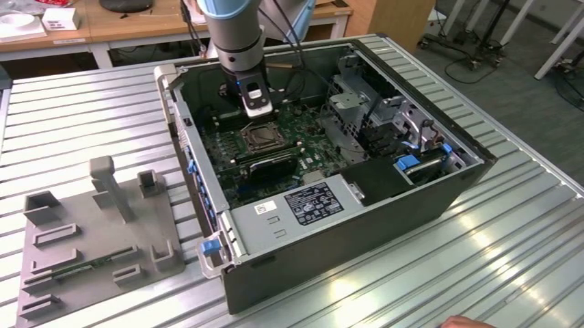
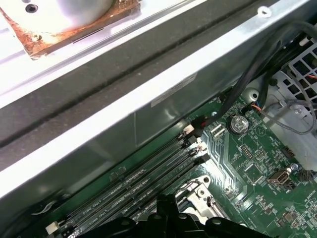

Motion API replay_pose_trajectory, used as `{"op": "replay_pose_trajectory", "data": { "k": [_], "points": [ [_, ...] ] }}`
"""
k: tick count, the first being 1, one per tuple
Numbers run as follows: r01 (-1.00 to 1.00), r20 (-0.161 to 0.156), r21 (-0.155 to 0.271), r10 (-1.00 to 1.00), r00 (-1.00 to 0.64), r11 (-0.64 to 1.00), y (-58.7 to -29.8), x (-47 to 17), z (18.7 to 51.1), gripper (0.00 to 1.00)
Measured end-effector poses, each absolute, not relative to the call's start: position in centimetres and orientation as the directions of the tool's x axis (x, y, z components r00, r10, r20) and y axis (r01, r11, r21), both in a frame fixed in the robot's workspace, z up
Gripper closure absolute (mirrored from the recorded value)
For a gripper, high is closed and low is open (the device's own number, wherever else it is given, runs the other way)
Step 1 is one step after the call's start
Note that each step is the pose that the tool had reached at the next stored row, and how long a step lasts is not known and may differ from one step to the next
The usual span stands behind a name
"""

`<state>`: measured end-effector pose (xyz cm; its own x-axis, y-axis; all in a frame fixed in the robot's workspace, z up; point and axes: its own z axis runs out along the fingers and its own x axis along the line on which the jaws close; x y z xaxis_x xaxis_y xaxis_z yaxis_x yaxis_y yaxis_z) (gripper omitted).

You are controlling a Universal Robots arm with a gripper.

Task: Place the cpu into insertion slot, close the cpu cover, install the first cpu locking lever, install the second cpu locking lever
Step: 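Install the first cpu locking lever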

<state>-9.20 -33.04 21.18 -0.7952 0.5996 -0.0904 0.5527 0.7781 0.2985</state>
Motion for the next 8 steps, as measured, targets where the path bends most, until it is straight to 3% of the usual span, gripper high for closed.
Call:
{"op": "replay_pose_trajectory", "data": {
  "k": [8],
  "points": [
    [0.552, -0.079, 0.316, 0.601, -0.795, 0.772, -32.94, -9.26, 21.19, 0.89]
  ]
}}
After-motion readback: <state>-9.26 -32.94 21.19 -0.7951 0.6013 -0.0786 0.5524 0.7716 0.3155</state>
